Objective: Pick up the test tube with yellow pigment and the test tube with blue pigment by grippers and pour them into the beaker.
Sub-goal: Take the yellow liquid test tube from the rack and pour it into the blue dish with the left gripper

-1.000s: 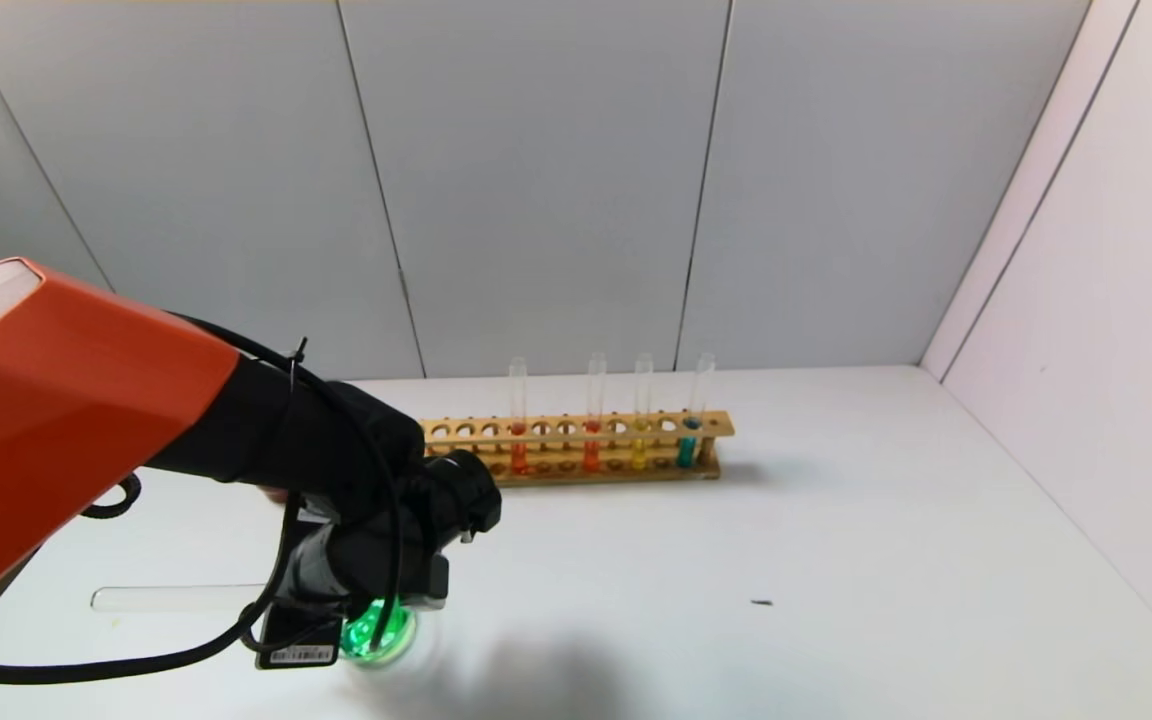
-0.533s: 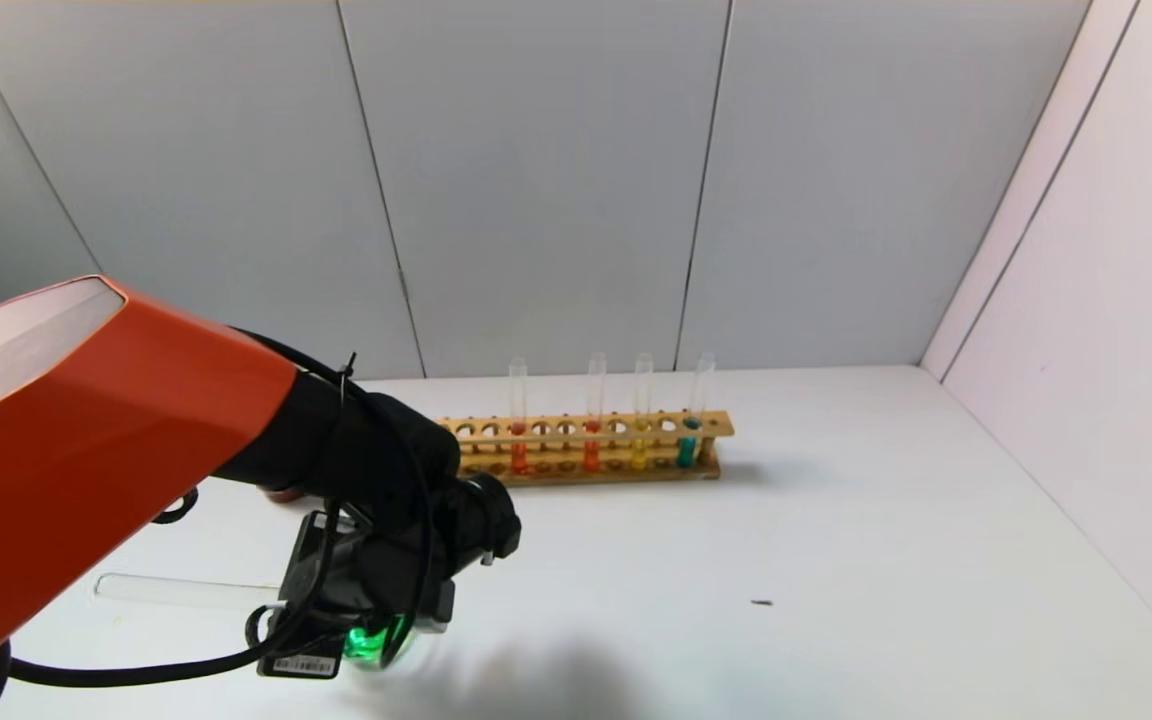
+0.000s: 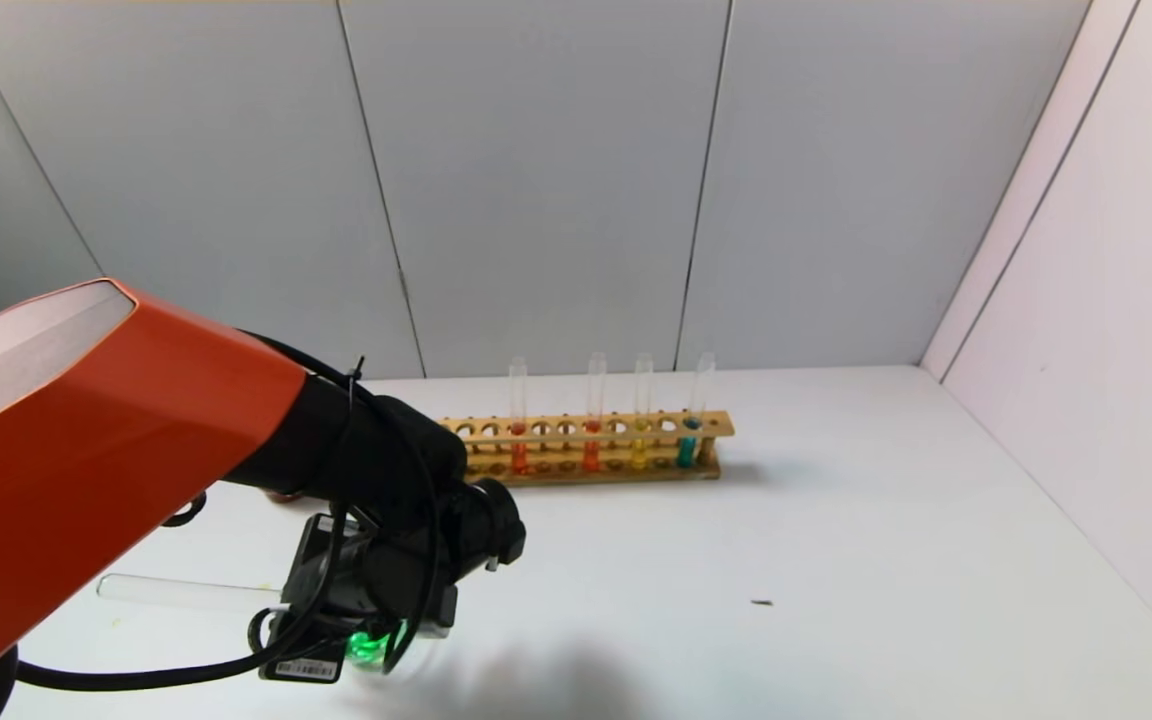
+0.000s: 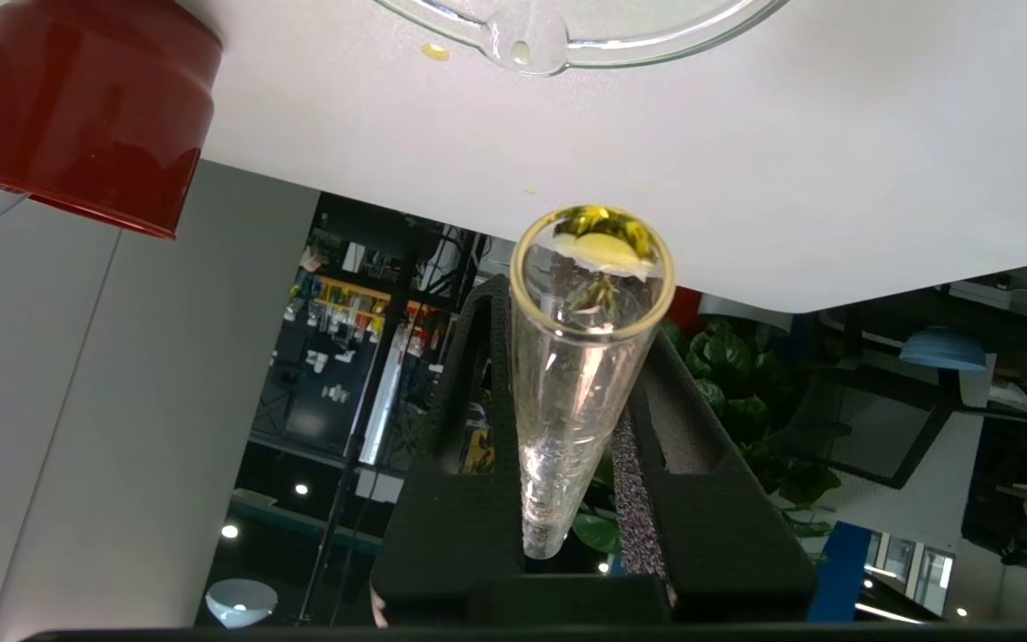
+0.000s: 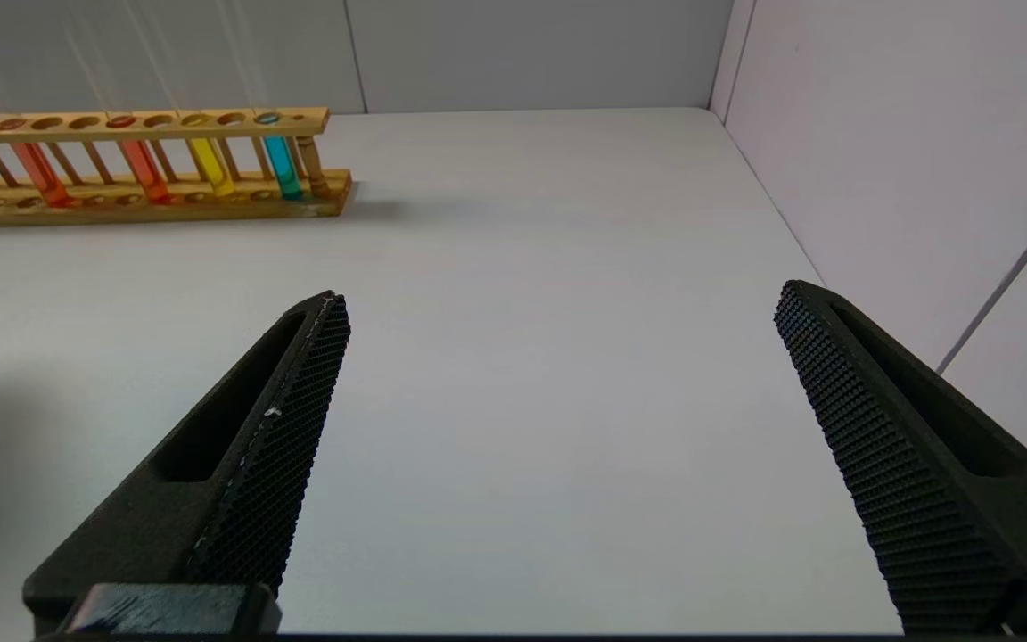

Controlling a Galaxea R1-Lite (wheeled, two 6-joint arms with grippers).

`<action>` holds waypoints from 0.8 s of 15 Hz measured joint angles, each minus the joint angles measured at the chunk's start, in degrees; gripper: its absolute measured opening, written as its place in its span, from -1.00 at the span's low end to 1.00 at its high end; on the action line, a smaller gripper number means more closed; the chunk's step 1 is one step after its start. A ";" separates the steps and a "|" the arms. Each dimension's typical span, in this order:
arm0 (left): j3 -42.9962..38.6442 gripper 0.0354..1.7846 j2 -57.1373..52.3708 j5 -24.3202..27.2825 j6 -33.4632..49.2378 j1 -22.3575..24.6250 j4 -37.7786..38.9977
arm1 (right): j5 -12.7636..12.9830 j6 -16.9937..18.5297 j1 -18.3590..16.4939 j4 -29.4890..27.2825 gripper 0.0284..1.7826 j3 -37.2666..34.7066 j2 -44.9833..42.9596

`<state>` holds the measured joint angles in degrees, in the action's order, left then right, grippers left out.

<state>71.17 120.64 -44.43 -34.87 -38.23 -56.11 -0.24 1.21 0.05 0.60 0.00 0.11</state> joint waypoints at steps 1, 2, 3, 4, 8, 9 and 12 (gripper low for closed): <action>0.00 -0.66 0.00 -0.02 0.06 0.00 -0.04 | 0.00 0.00 0.02 0.00 0.96 0.00 0.00; 0.00 -0.66 0.00 -0.02 0.11 0.00 -0.06 | 0.00 0.00 0.02 0.00 0.96 0.00 0.00; 0.02 -0.66 0.00 0.00 0.09 0.00 -0.09 | 0.00 0.02 0.02 0.00 0.96 0.00 0.00; 0.02 -0.66 0.01 -0.02 0.09 0.00 -0.09 | 0.00 0.02 0.02 0.00 0.96 0.00 0.00; 0.09 -0.66 0.04 0.83 0.09 0.13 -0.06 | 0.00 0.02 0.02 0.00 0.96 0.00 0.00; 0.18 -0.66 0.09 1.74 0.17 0.69 0.20 | 0.00 0.00 0.00 0.00 0.96 0.00 0.00; 0.77 -0.66 -0.57 4.72 3.58 2.16 4.11 | 0.00 0.02 0.00 0.00 0.96 0.00 0.00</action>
<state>71.94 120.07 -39.72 -31.28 -36.07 -52.01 -0.24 1.23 0.05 0.60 0.00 0.11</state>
